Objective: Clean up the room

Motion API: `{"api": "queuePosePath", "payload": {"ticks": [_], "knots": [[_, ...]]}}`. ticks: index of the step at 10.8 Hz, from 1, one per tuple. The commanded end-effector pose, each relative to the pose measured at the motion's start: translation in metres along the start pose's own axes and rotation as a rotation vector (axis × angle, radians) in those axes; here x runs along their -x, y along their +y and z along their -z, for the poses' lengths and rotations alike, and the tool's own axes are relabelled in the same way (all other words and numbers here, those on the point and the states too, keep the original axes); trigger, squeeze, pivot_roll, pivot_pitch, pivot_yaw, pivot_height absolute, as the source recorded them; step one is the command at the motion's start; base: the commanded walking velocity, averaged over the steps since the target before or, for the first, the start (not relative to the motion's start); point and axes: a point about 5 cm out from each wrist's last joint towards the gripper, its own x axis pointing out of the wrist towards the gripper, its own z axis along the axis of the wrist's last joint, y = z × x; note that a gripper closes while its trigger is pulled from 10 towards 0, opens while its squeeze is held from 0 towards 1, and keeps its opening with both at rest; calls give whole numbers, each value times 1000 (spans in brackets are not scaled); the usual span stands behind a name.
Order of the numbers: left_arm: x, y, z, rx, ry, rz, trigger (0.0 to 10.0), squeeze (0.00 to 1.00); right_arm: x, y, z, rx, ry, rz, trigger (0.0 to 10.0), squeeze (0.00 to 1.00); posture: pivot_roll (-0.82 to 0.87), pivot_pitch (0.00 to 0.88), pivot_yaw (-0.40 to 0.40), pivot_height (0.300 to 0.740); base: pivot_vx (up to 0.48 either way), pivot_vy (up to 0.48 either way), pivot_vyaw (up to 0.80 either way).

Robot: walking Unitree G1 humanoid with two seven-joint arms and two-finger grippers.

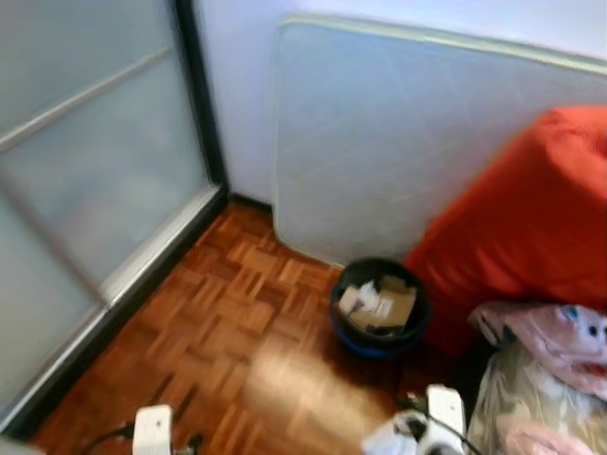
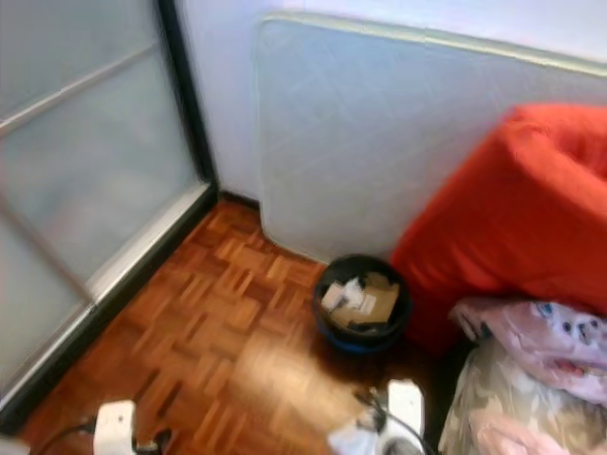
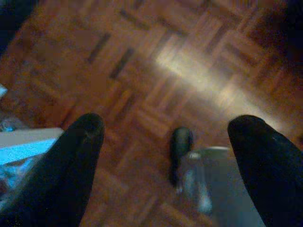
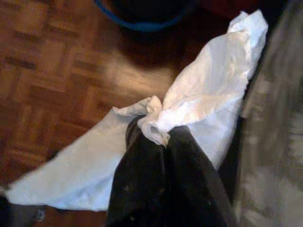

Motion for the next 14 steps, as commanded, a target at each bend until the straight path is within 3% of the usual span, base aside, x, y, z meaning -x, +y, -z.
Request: {"api": "queuePosePath", "payload": {"ticks": [1,9,12,14], "knots": [[4,7,11,0,39,-16,10000,0,-2,5,-6,-2,-15,-6,10000,0,180,147,-47,729,360,0,0],[3,5,9,6,25,-14,10000,0,-2,5,-7,-14,-12,5,10000,0,185,143,-48,729,347,0,0],[3,5,9,3,23,-20,10000,0,-2,4,-9,-14,-13,7,10000,0,187,143,-49,729,172,0,-800],[3,6,7,3,14,-23,10000,0,-2,6,-10,-10,-23,-3,10000,0,186,145,-47,729,0,0,0]]}}
